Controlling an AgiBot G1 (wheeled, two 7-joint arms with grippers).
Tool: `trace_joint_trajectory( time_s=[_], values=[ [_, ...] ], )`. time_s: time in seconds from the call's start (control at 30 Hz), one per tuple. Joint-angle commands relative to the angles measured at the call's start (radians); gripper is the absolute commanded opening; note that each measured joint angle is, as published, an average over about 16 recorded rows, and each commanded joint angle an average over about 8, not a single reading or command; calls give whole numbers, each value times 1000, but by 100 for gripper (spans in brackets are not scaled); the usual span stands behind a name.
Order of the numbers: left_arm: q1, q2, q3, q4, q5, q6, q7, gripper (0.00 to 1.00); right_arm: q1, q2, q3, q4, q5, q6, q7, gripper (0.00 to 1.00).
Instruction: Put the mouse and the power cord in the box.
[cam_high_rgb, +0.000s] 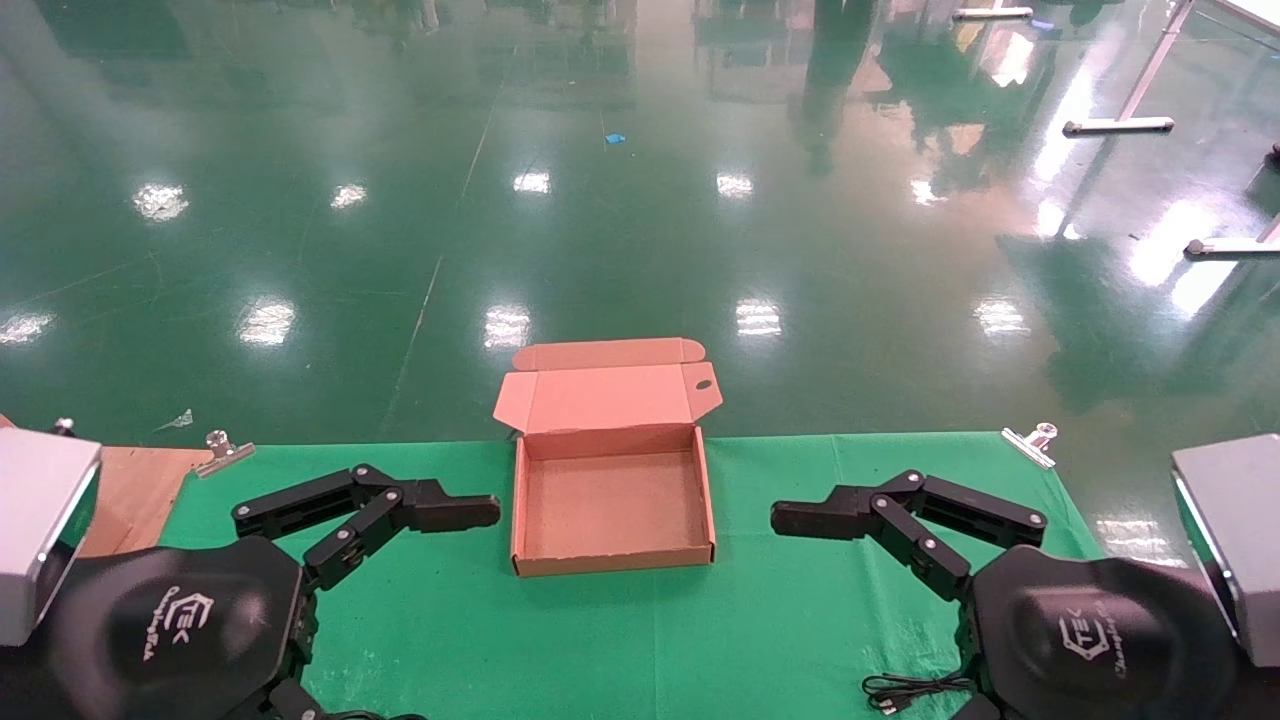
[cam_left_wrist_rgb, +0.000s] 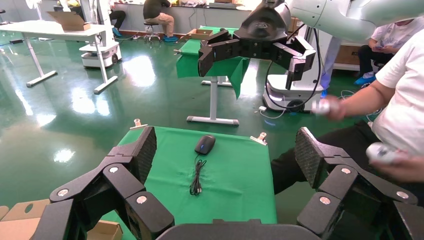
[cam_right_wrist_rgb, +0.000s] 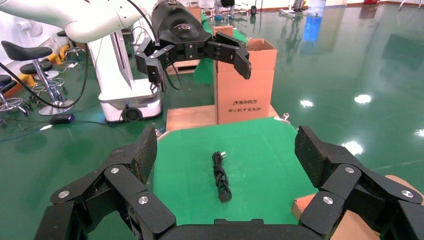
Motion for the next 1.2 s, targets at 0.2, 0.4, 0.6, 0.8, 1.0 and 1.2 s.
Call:
trace_joint_trajectory(
  time_s=[0.2,0.4,0.6,0.8,1.0,1.2],
  values=[
    [0,0,0,0,0,0,0,100,0,0,0,0,0,0,0,100],
    [3,-1,2,-2,7,-3,-3,100,1,-1,-3,3,-6,-3,-2,100],
    [-43,3,52,-7,119,22,10,100,53,-5,-59,30,-158,-19,-33,100],
    [-205,30,188,14,358,82,18,100,180,-50,-170,18,-427,-49,-72,100],
    [-322,85,354,151,552,89,83,100,300,-136,-314,-56,-712,-67,-116,100],
    [-418,167,505,351,758,72,201,100,395,-239,-461,-159,-1010,-49,-172,100]
  ],
)
